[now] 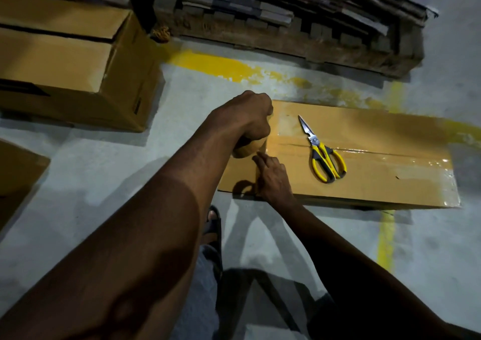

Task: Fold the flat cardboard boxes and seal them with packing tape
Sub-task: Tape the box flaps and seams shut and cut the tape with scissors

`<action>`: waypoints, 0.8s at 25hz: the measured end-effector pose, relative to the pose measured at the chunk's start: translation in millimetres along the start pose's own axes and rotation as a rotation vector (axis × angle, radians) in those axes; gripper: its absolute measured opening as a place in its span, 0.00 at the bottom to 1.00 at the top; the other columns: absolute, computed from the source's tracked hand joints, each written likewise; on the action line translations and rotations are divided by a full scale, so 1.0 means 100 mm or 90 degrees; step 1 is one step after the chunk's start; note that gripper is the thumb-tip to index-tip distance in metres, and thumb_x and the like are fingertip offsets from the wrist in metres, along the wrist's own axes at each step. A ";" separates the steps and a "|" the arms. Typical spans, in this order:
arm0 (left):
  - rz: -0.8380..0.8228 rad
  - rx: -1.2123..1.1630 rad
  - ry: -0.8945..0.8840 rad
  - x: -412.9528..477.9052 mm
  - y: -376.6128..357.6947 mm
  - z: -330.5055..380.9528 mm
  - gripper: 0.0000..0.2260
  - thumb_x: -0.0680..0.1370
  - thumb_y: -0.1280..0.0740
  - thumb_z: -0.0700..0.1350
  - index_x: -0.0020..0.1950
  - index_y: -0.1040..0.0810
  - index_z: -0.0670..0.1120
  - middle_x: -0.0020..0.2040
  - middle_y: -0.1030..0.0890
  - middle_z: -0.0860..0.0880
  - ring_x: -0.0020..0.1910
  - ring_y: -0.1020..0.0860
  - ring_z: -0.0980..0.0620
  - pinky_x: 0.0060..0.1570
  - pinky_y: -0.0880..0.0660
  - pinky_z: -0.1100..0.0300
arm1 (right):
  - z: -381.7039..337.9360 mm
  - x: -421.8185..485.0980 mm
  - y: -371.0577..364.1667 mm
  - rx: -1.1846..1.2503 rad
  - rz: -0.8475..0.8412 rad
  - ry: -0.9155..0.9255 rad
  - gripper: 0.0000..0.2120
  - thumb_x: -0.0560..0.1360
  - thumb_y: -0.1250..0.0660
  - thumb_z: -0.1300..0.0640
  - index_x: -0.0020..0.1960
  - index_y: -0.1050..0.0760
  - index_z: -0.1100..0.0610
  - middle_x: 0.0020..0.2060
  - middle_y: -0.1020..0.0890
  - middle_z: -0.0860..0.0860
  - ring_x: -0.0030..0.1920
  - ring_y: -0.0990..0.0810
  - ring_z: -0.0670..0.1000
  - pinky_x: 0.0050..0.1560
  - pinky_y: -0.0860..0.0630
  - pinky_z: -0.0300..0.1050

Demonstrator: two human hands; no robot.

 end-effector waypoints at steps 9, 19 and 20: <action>-0.010 0.032 -0.068 0.10 -0.22 0.61 0.31 0.70 0.38 0.36 0.74 0.32 0.49 0.72 0.31 0.44 0.68 0.29 0.44 0.63 0.27 0.52 | 1.05 -0.23 0.50 -0.199 0.078 -0.135 0.22 0.78 0.38 0.48 0.70 0.32 0.51 0.73 0.33 0.57 0.71 0.35 0.64 0.67 0.37 0.66; -0.036 0.116 -0.076 0.38 -0.64 1.04 0.34 0.69 0.36 0.32 0.74 0.32 0.49 0.72 0.29 0.45 0.69 0.30 0.46 0.52 0.35 0.66 | 2.38 -0.52 0.86 -0.118 0.071 -0.237 0.26 0.81 0.48 0.42 0.77 0.40 0.49 0.77 0.39 0.53 0.73 0.38 0.63 0.67 0.37 0.63; -0.035 0.128 -0.079 0.41 -0.68 1.10 0.34 0.69 0.36 0.31 0.74 0.32 0.49 0.72 0.29 0.45 0.70 0.30 0.46 0.53 0.35 0.66 | 2.58 -0.61 0.92 -0.097 0.097 -0.289 0.28 0.80 0.51 0.40 0.77 0.39 0.49 0.77 0.39 0.56 0.73 0.37 0.64 0.68 0.37 0.63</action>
Point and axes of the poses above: each hand's wrist, its own x-axis towards the middle knuckle, its own y-axis out of the back of the hand, z = x × y, the point moved 4 cm from there along x, towards the middle knuckle
